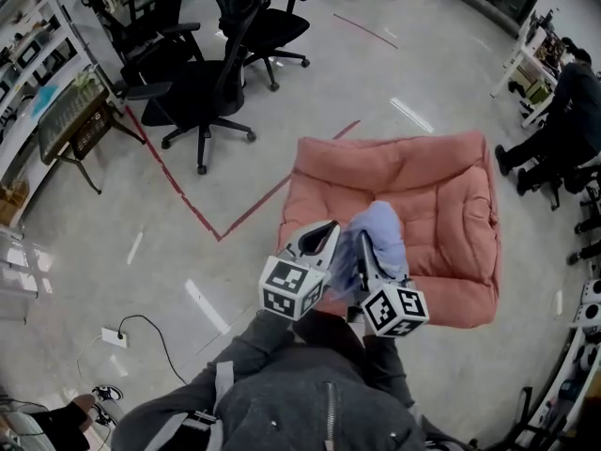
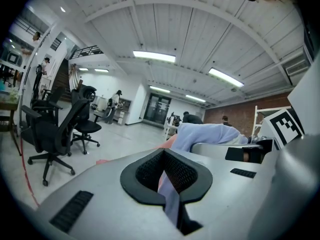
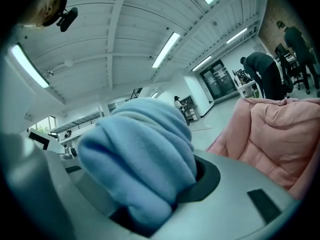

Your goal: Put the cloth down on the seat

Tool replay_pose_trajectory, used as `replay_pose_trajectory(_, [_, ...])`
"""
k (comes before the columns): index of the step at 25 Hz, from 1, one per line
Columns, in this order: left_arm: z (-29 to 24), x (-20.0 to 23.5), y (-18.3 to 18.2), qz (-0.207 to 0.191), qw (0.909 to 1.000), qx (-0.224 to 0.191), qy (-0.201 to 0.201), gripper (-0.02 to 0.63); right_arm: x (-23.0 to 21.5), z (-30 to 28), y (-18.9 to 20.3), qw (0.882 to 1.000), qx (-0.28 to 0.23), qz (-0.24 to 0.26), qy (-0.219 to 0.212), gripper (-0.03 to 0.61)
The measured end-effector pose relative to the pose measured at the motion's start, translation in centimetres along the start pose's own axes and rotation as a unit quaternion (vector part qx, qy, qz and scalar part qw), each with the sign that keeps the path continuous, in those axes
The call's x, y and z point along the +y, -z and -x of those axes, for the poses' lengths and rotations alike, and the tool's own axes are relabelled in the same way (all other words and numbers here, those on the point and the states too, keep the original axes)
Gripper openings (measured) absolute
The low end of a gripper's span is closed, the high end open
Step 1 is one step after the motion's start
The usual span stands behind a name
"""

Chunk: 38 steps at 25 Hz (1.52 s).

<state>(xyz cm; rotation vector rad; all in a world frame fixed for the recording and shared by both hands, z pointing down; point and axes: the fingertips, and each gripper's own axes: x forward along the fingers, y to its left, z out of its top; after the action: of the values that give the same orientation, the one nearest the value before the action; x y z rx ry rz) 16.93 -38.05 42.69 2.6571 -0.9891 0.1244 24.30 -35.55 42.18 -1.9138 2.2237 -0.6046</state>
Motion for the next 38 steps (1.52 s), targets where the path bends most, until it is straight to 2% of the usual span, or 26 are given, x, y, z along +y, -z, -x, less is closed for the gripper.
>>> replay_pose_trajectory(9, [-7.1,4.4,-0.6,0.015,0.9994,0.013,-0.029,0.008,-4.5,-7.7,-0.8,0.999,0.03,-0.004,-0.015,0.189])
replay_pose_trajectory(15, [-11.1,7.5,0.1,0.019,0.9981,0.033,-0.048,0.008,-6.4,-12.7,-0.5,0.997,0.052,-0.006,-0.056,0.189])
replay_pose_trajectory(21, [-15.0,9.1,0.3,0.041,0.9977,0.042,-0.036,0.008,-8.0,-17.1,0.0,0.991,0.083,-0.009,-0.104,0.189])
replay_pose_trajectory(26, [-18.8,10.1,1.4,0.028,0.9973,0.059,-0.033,0.008,-10.3,-20.6,0.8,0.983,0.106,-0.029,-0.146,0.189])
replay_pose_trajectory(38, [-28.4,15.2,4.6,0.019,0.9943,0.097,-0.04,0.008,-17.6,-30.5,4.0,0.971,0.162,-0.036,-0.174,0.189])
